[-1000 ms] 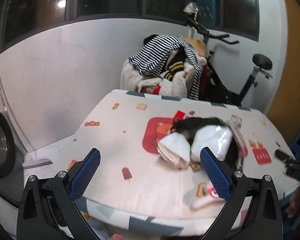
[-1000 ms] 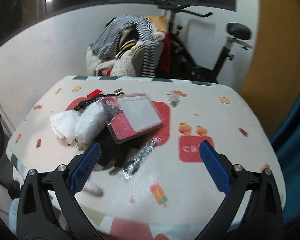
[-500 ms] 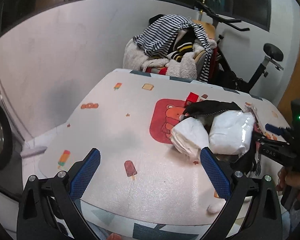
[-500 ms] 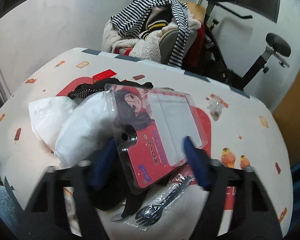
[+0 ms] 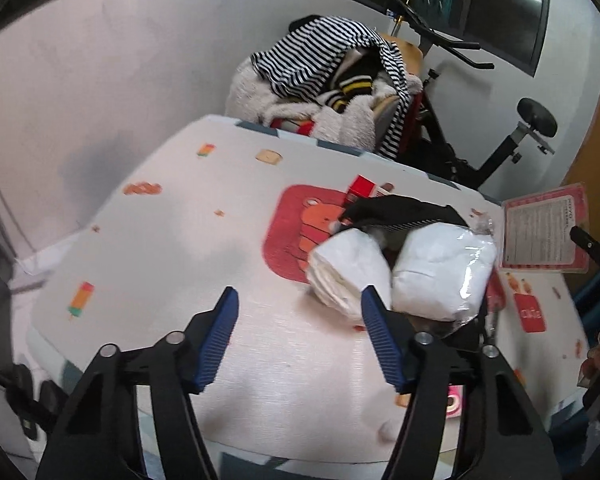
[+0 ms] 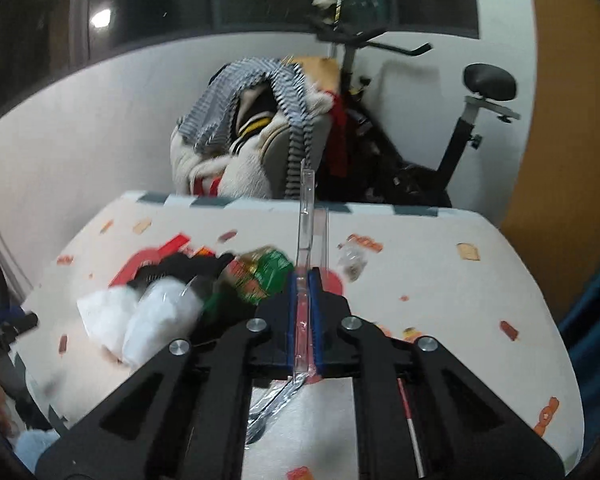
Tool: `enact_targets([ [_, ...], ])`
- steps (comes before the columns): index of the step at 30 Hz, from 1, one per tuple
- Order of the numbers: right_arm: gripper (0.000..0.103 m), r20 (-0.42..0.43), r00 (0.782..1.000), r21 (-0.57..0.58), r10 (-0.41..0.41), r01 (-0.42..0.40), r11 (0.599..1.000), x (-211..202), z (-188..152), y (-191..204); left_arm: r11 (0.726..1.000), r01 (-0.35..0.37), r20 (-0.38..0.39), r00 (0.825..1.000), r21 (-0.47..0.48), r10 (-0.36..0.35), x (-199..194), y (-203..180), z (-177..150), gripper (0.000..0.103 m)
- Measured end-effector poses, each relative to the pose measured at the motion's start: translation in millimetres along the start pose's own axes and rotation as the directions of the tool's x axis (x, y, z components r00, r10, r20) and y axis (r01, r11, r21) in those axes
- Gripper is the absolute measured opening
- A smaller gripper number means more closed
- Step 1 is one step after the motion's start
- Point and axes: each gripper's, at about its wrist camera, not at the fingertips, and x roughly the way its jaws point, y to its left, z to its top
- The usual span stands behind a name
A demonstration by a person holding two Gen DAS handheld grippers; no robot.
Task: Collect trash
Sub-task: 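Reach into the pile and grasp a clear plastic wrapper with the right tool, then grasp the white tissue with the left tool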
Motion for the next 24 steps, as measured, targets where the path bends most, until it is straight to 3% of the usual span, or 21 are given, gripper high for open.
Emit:
enact_targets([
  [5, 0.010, 0.008, 1.000, 0.055, 0.008, -0.008, 0.998, -12, 2, -16, 0.994, 0.068, -0.051, 0.996, -0.087, -0.073, 33, 7, 10, 0.059],
  [13, 0.010, -0.001, 1.000, 0.090, -0.003, 0.003, 0.996, -23, -4, -26, 0.976, 0.092, -0.156, 0.980, -0.195, -0.124, 108, 10, 24, 0.059],
  [14, 0.010, 0.000, 1.000, 0.095, -0.005, 0.005, 0.995, -25, -4, -28, 0.971, 0.106, -0.168, 0.975, -0.213, -0.143, 114, 10, 23, 0.052],
  [15, 0.010, 0.000, 1.000, 0.102, -0.005, 0.005, 0.995, -27, -4, -30, 0.969, 0.118, -0.175, 0.972, -0.216, -0.158, 116, 11, 21, 0.038],
  [16, 0.010, -0.002, 1.000, 0.105, -0.006, 0.006, 0.994, -29, -4, -32, 0.971, 0.119, -0.187, 0.969, -0.209, -0.159, 118, 11, 21, 0.015],
  [20, 0.010, 0.003, 1.000, 0.111, -0.010, 0.010, 0.994, -37, -5, -36, 0.984, 0.124, -0.160, 0.976, -0.130, -0.145, 93, 10, 29, 0.007],
  [24, 0.010, 0.010, 1.000, 0.137, 0.002, -0.003, 0.991, -44, -5, -38, 0.994, 0.105, -0.112, 0.988, 0.026, -0.102, 53, 2, 54, 0.007],
])
